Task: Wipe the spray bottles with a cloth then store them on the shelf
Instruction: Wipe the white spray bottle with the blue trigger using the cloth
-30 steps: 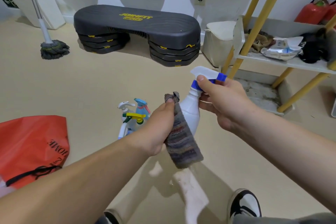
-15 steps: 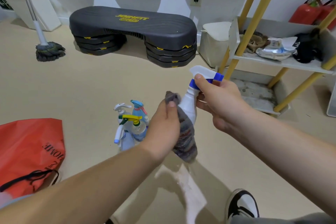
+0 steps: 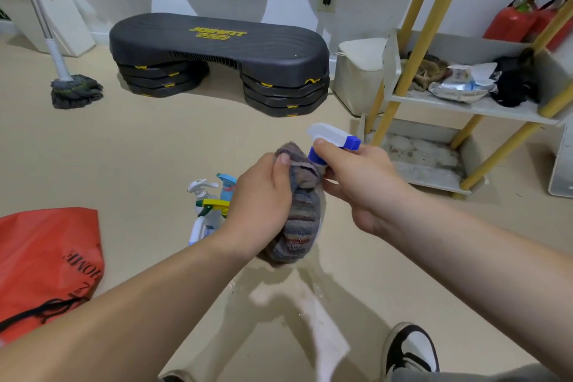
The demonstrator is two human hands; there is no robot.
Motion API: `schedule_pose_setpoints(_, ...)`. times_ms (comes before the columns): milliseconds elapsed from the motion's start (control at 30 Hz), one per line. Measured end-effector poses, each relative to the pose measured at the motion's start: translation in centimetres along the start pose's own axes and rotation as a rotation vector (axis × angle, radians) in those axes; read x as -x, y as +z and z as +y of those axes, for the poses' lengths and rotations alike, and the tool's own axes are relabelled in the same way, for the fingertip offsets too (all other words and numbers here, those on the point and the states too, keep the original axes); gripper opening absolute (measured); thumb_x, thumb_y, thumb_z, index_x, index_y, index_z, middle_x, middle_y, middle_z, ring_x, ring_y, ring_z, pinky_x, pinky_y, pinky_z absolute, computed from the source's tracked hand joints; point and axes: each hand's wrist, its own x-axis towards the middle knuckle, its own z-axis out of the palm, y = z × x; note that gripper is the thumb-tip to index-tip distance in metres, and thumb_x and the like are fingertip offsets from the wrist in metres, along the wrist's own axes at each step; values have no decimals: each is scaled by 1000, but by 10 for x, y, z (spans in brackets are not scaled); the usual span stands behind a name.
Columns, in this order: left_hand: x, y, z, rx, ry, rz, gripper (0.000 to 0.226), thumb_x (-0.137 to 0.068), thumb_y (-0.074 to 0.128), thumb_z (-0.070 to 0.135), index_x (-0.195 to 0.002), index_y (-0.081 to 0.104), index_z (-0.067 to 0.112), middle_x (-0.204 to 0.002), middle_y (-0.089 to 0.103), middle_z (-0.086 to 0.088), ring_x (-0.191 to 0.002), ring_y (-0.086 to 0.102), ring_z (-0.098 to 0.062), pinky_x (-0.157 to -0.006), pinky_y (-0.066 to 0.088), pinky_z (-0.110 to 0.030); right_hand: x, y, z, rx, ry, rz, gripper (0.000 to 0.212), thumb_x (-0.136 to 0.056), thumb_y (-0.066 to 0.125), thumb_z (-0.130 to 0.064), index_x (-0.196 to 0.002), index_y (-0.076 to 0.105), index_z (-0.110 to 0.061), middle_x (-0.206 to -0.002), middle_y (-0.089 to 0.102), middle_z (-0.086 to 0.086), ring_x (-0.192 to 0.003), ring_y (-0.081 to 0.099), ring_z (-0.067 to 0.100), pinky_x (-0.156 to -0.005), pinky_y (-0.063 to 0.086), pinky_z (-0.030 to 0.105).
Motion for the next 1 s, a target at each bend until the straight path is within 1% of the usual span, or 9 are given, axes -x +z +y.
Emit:
schedule_pose_setpoints(167,10,-2,34,492,-196,11,34,-111,41,39,-95,65,21,-88,72,-1,-79,68,-23,-75,58,-40,13,8,-8,-36,17,-83,23,-91,71,-20,-99,72,2,-72,65,3,-55,64,11,-60,57,30)
schedule_pose_setpoints(267,13,-4,39,738,-326,-105,31,-112,41,36,-110,68,20,-103,78,-8,-86,78,-27,-81,66,-49,18,8,-15,-78,47,-173,11,-87,60,-22,-81,64,-13,-69,55,7,-51,55,20,-55,47,33)
schedule_pose_setpoints(400,9,-10,32,695,-297,-172,30,-111,44,31,-120,72,26,-109,79,-4,-108,75,-23,-97,59,-48,7,15,-16,245,18,-357,26,-96,59,-21,-71,56,-13,-55,58,1,-56,61,18,-42,42,17)
schedule_pose_setpoints(467,5,-16,29,650,-290,-155,29,-110,47,36,-118,74,28,-108,80,0,-111,74,-21,-104,55,-50,-3,13,-10,282,-42,-392,27,-98,61,-19,-71,59,-23,-41,56,-12,-37,56,-1,-33,37,11)
schedule_pose_setpoints(600,0,-28,30,598,-242,-191,40,-104,53,54,-111,77,23,-107,80,-2,-106,75,-20,-93,57,-39,-3,11,-14,365,-115,-333,21,-100,55,-23,-84,66,-15,-48,57,-32,-46,52,-21,-54,43,4)
schedule_pose_setpoints(733,-3,-37,27,500,-245,-86,44,-100,60,52,-93,76,12,-90,79,-7,-79,72,-18,-74,52,-32,10,1,-7,453,-156,-510,26,-104,51,-33,-113,74,-28,-119,57,-27,-98,48,-30,-75,37,-2)
schedule_pose_setpoints(867,-11,-45,24,475,-310,-41,48,-98,58,45,-79,56,1,-73,49,-7,-67,44,-18,-69,34,-36,12,-3,-9,437,-265,-395,31,-103,58,-42,-105,77,-18,-120,72,3,-113,65,8,-102,49,23)
schedule_pose_setpoints(933,-13,-49,24,493,-316,-72,40,-98,59,44,-75,63,12,-72,54,-5,-68,48,-20,-72,37,-37,3,-5,-6,426,-304,-272,24,-99,64,-41,-100,73,-19,-114,73,12,-111,67,26,-105,51,48)
schedule_pose_setpoints(1000,-15,-52,24,550,-310,-139,39,-98,60,44,-86,78,12,-85,76,-8,-78,65,-23,-79,47,-38,-3,-6,-2,446,-333,-224,19,-97,69,-35,-107,68,-19,-110,74,11,-102,69,23,-99,54,49)
